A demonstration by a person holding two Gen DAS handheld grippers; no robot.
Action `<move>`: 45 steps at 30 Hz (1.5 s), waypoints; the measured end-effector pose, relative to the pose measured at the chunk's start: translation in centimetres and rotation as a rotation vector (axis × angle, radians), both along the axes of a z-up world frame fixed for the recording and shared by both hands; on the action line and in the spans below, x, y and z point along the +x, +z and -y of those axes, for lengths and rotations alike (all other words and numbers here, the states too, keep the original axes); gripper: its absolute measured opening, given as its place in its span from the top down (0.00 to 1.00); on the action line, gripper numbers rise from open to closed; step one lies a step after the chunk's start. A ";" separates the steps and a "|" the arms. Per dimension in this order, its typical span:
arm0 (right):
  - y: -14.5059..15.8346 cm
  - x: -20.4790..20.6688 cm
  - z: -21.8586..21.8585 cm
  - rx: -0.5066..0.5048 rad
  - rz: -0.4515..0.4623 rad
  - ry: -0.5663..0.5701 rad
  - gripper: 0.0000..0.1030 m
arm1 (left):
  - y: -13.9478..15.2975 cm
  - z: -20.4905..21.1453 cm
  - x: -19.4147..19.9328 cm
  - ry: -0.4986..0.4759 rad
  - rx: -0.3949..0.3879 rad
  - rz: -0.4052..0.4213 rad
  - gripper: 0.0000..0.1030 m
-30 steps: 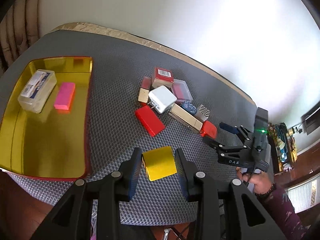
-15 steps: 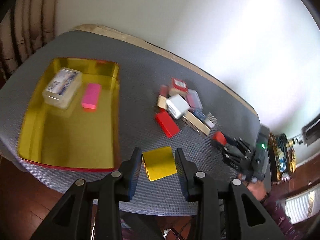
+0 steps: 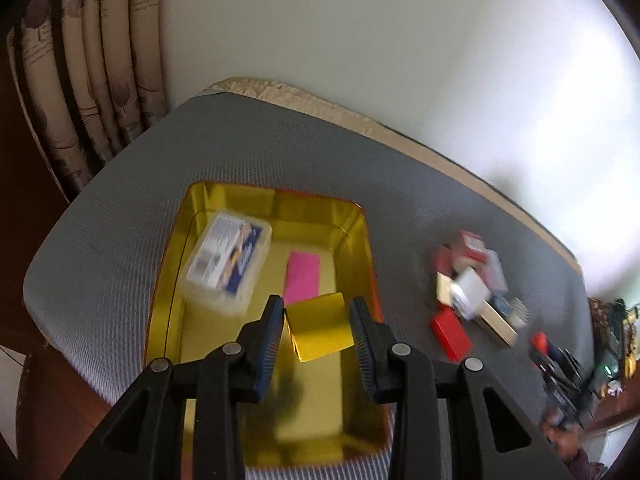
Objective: Organize rigid objects
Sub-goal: 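Place the yellow cube into the tin and open the left tool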
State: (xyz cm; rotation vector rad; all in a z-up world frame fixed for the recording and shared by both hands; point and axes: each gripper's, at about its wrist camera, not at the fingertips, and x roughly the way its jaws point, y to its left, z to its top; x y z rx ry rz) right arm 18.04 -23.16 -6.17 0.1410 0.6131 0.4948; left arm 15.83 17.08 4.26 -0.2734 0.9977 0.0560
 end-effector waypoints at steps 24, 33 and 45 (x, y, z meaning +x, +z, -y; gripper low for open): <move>-0.5 0.5 0.0 0.001 -0.031 0.002 0.53 | -5.7 -0.7 10.4 0.037 0.037 -0.060 0.66; -0.7 1.0 -0.3 -0.024 -0.051 0.000 0.53 | -3.0 -0.7 6.8 0.083 0.039 0.022 0.64; -0.8 1.2 -1.6 -0.099 -0.063 -0.011 0.53 | -1.9 -2.3 -9.8 0.207 -0.084 0.017 0.47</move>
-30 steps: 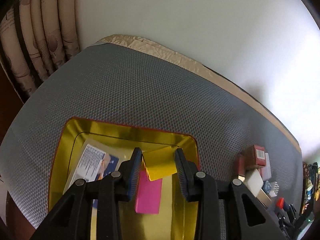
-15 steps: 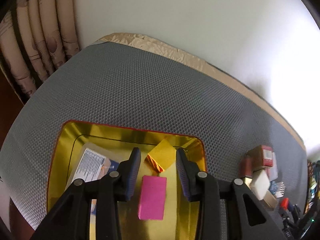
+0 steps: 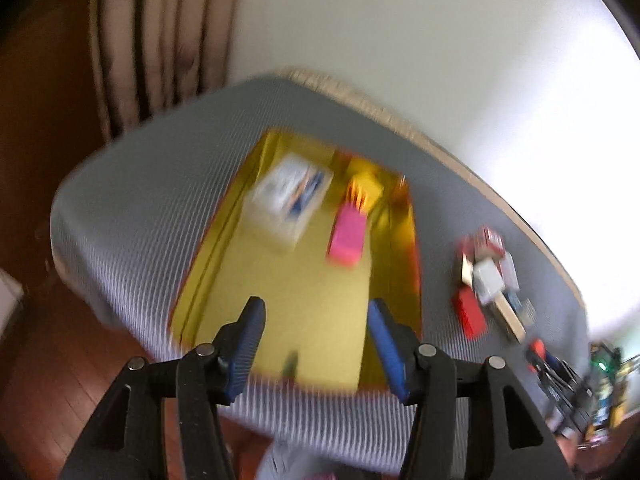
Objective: Organize rigid objects
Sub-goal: 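Place the yellow cube into the tin and open the left tool, then carry the red rounded box into the tin and open the right tool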
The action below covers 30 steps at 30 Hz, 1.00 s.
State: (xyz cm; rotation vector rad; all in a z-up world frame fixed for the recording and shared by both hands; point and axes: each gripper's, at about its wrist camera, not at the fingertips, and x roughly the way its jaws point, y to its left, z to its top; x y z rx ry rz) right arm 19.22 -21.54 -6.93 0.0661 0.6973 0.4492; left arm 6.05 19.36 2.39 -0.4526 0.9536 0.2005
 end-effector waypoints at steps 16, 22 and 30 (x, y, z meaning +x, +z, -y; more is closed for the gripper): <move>9.5 -5.7 -10.3 0.104 0.072 0.252 0.54 | -2.2 -1.3 -5.7 0.066 0.064 -0.046 0.47; 13.4 -4.9 -21.8 0.059 0.121 0.441 0.54 | -2.9 -1.8 -5.8 0.065 0.021 -0.071 0.47; 11.9 -1.5 -32.5 -0.125 0.083 0.481 0.54 | -3.3 -1.6 -5.1 0.037 0.074 -0.100 0.47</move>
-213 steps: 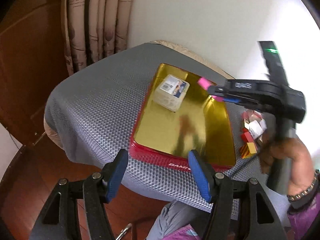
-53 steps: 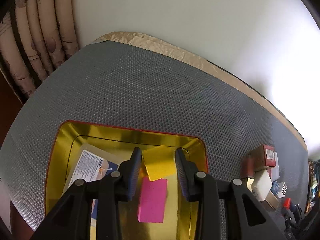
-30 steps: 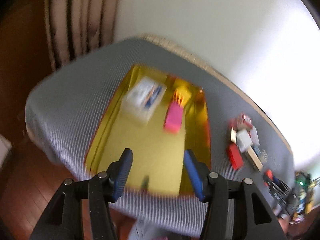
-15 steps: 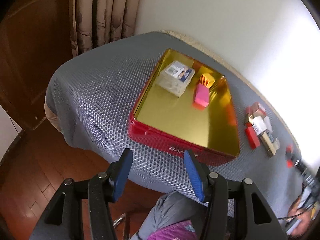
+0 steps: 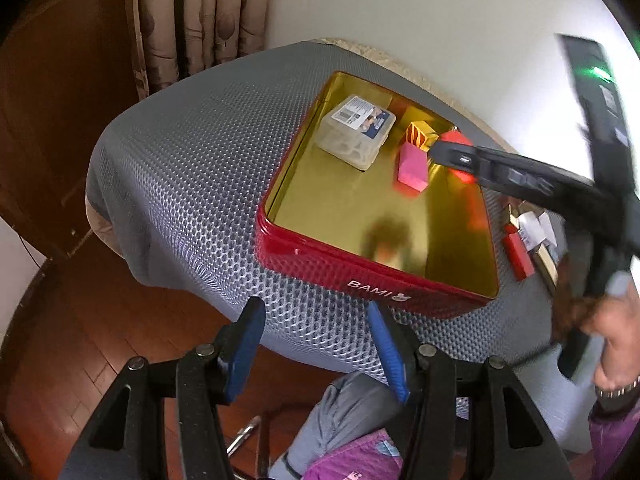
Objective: Organize rigid objects
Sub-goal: 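Carry the red rounded box into the tin and open the right tool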
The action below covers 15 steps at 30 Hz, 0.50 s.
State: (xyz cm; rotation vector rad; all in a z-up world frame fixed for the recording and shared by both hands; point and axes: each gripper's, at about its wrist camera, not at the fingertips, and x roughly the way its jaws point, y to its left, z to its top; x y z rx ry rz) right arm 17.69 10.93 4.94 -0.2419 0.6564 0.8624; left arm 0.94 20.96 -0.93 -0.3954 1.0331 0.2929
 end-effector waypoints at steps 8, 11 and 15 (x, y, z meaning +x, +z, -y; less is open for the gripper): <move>-0.8 2.9 -2.1 -0.049 -0.037 -0.042 0.54 | -0.2 0.8 0.3 -0.018 0.057 -0.024 0.47; -0.9 3.5 -3.1 -0.062 -0.041 -0.045 0.54 | 0.0 1.1 0.3 -0.021 0.100 -0.026 0.47; -1.2 3.5 -3.9 -0.073 -0.042 -0.049 0.53 | -0.1 1.3 0.3 -0.037 0.120 -0.038 0.47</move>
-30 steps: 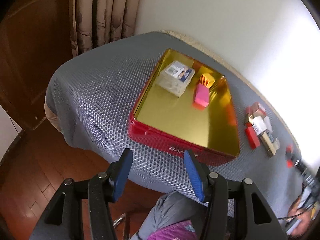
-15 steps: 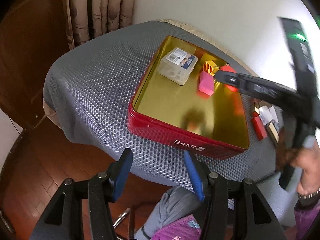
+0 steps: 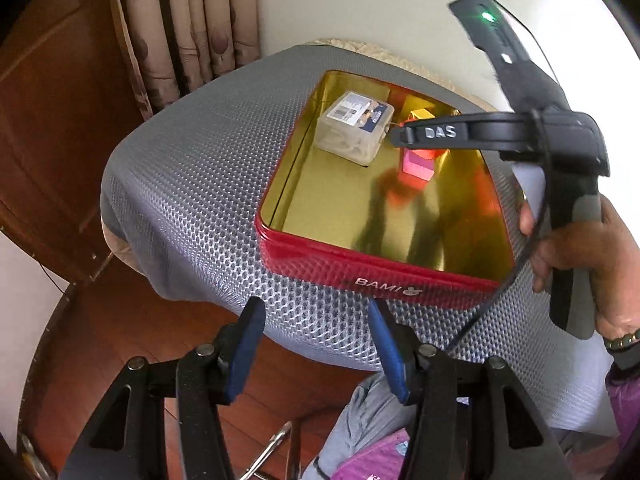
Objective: Organize rigid objects
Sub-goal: 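Carry the red rounded box into the tin and open the right tool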
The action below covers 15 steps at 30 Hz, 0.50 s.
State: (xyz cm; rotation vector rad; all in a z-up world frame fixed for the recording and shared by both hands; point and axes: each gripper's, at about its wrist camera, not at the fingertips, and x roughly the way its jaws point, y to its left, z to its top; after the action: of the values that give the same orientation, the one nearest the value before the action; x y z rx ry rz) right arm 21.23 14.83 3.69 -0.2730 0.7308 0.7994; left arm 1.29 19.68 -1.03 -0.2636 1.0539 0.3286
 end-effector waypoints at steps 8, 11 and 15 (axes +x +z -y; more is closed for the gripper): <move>0.3 -0.3 -0.4 0.012 0.026 -0.019 0.53 | 0.0 0.7 0.1 -0.023 0.034 -0.012 0.47; 1.4 -0.6 0.6 0.083 0.033 -0.029 0.45 | -0.2 0.9 0.2 -0.033 0.042 -0.022 0.47; 3.4 -2.0 3.2 0.185 0.074 -0.036 0.45 | -0.2 1.2 0.3 -0.047 0.070 -0.029 0.47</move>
State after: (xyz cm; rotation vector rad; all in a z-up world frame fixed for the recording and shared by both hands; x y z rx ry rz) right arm 19.23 11.64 7.09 -0.1218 0.5864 0.8122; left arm 1.54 18.48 -1.27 -0.1714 1.0730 0.3277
